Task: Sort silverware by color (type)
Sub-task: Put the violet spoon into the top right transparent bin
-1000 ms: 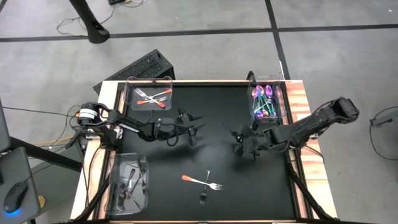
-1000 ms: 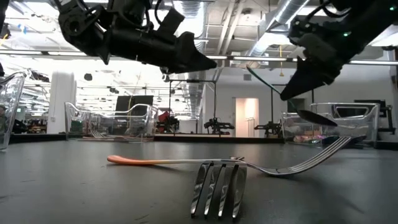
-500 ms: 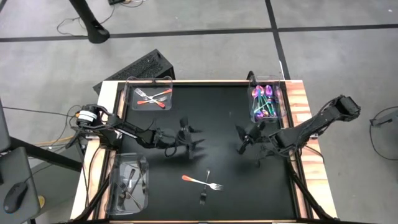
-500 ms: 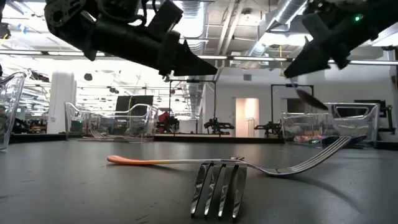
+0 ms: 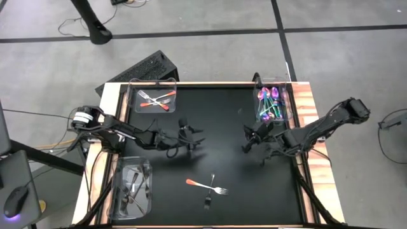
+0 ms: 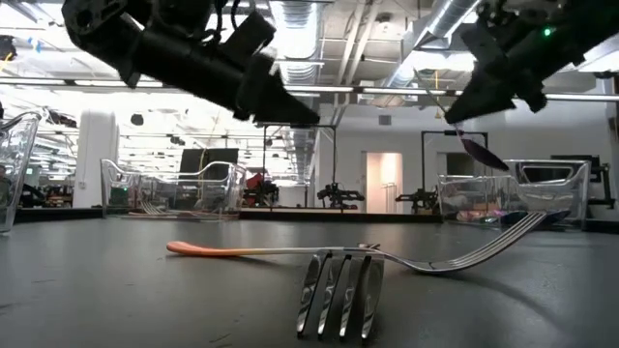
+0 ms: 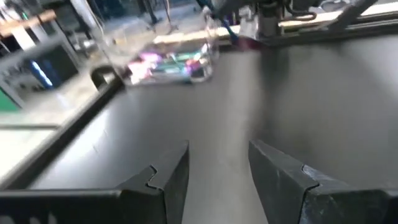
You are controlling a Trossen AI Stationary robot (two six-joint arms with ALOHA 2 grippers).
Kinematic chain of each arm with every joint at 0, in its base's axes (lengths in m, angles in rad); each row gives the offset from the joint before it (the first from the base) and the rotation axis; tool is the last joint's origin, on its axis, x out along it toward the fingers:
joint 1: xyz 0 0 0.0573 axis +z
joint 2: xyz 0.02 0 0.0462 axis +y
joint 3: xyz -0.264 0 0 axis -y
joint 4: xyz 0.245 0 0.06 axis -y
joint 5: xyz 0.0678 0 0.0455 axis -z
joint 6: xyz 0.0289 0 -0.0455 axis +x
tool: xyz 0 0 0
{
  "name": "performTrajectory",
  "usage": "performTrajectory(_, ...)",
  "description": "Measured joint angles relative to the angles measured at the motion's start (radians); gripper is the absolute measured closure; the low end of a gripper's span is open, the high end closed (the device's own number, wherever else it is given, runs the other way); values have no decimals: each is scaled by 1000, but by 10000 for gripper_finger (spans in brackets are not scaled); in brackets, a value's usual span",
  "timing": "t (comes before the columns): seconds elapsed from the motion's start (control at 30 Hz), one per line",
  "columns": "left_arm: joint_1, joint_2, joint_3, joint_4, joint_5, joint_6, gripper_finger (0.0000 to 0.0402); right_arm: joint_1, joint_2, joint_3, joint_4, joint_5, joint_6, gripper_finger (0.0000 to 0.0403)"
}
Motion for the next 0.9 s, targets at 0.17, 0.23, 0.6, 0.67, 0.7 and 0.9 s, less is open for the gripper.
performTrajectory(0.17, -32, -29, -20, -140, -14, -126, 246, -67, -90, -1, -203, 100, 126, 395)
performTrajectory(0.23, -33, -49, -25, -194, -34, -136, 246, -93, -147, 0, -237, 138, 119, 394)
performTrajectory(0.6, 85, -66, -26, -293, 10, -128, 246, -247, -363, 0, -271, 267, -44, 393)
performTrajectory(0.67, 93, -66, -26, -300, 1, -140, 246, -271, -369, 0, -312, 289, -49, 393)
performTrajectory(0.7, 95, -66, -26, -301, -7, -141, 246, -285, -369, 0, -331, 310, -49, 393)
performTrajectory(0.9, 97, -66, -26, -274, -60, -200, 246, -431, -355, 0, -418, 314, -30, 392)
